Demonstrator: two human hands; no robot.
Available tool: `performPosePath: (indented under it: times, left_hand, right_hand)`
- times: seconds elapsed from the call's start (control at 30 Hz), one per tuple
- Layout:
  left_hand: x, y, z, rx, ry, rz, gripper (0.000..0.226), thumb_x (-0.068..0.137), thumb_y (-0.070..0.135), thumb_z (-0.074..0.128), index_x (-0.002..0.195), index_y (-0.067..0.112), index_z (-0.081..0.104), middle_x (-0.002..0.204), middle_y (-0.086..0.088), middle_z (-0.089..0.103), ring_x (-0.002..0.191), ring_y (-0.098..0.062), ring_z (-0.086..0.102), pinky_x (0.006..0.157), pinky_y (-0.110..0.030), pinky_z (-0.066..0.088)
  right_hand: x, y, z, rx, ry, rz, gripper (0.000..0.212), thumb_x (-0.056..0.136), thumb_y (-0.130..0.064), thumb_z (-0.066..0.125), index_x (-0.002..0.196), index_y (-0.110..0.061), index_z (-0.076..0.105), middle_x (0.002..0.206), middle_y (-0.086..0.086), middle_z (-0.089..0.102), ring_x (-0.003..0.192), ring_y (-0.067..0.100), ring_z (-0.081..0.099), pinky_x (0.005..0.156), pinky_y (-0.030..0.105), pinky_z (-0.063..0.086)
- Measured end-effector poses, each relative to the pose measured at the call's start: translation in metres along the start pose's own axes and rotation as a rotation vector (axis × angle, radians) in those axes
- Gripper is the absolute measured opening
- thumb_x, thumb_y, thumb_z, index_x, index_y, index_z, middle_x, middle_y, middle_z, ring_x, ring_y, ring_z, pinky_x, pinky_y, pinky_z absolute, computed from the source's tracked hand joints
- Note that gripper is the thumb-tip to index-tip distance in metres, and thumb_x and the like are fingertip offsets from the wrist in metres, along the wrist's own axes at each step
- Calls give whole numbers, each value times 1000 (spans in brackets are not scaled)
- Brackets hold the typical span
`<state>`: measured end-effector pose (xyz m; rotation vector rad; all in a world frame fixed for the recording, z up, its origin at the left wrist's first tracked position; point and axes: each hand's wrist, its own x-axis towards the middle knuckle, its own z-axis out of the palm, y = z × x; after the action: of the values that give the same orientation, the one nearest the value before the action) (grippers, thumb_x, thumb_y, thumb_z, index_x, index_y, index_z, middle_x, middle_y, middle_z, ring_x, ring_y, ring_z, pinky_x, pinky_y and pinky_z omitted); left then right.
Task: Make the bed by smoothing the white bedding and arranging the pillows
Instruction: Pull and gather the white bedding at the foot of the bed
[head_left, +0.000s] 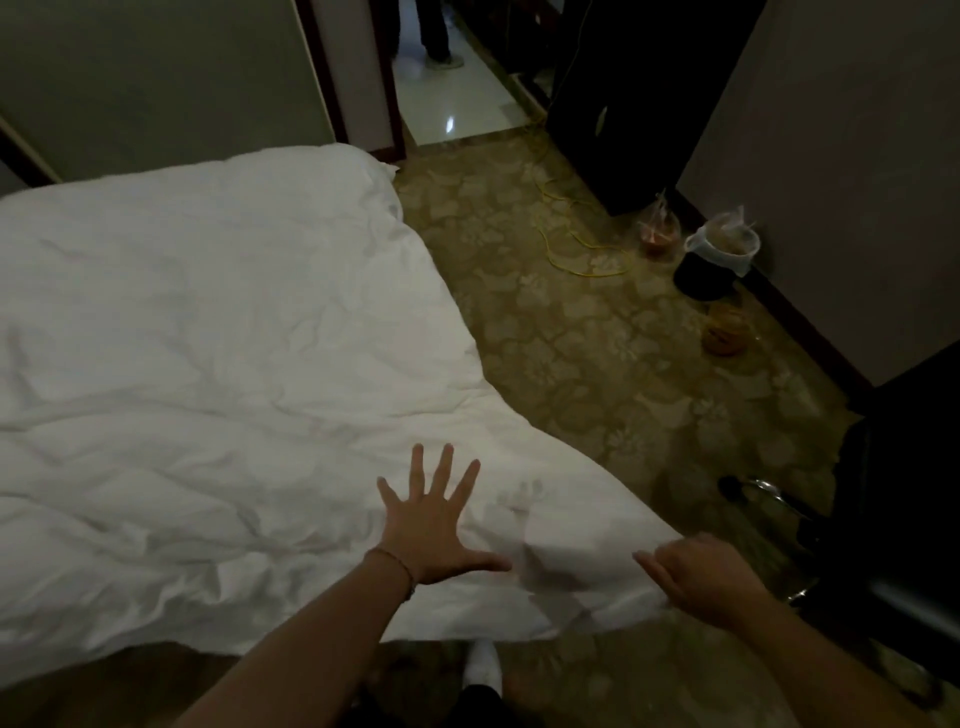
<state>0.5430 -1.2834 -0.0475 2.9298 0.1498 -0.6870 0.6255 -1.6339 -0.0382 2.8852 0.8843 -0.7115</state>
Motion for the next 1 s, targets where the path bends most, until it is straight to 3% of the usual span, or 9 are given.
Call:
performPosePath:
  times: [0.13,0.23,0.33,0.53,0.67,0.77,0.83,0.93,1.0]
  left_hand:
    - [-8,-7,6,-55,-57,-62,126,51,109,20,151,43,-23,158,5,-35,142,-34,-37,106,-79,-3]
    - [-17,-28,7,-120,-69,-121,124,53,108,19,152,44,-19,160,7,-31,143,-32,-37,106,-79,-3]
    - [-28,-58,3,-172,-76,-205,124,54,108,19,153,43,-17,161,8,-28,144,-31,-35,106,-79,-5]
    - [-72,-148,-12,-265,-39,-379,123,57,106,17,155,39,-16,163,7,-25,145,-30,-32,108,-78,-4]
    - [-119,-235,-21,-340,44,-556,127,52,108,15,156,39,-12,164,8,-21,147,-28,-30,109,-77,-3]
    - [-168,-306,-21,-393,100,-658,125,55,107,18,156,39,-11,164,8,-19,148,-29,-27,109,-76,-2]
    - [-206,-359,-21,-401,113,-712,125,55,106,18,156,38,-11,165,7,-18,148,-29,-25,109,-76,-1]
    - [-279,-449,-6,-464,190,-828,126,56,106,18,157,36,-11,165,5,-18,149,-30,-24,110,-76,0]
    - [-298,-477,-8,-446,163,-849,124,59,105,19,157,34,-11,165,4,-18,149,-31,-23,111,-74,0]
  right_hand:
    - [-7,3,16,-64,-148,-7,119,51,-77,-43,104,-40,57,92,-13,58,86,3,52,85,26,32]
    - [-7,-3,21,-101,-323,39,65,86,-72,-11,110,-49,45,127,-4,58,117,12,51,104,36,36]
    - [4,-31,14,-125,-421,125,78,88,-71,-1,133,-34,51,144,-2,48,134,17,40,113,43,28]
    - [83,-155,-28,-102,-237,-62,117,61,-82,-23,138,-29,47,152,-1,39,140,24,31,110,42,26]
    - [137,-283,-74,-153,-84,-261,95,83,-76,-9,140,-26,49,150,2,43,141,27,36,109,47,33]
    - [163,-381,-94,-240,30,-372,75,99,-65,9,117,-26,70,122,1,67,111,27,66,83,45,55]
    - [184,-446,-92,-284,106,-439,72,101,-62,12,112,-26,74,118,1,70,105,24,69,77,42,57]
    - [191,-578,-102,-365,185,-530,72,100,-63,14,124,-24,69,132,3,63,118,27,62,88,47,53]
    - [196,-610,-102,-337,172,-534,71,99,-65,15,138,-24,58,147,3,50,134,29,48,102,50,43]
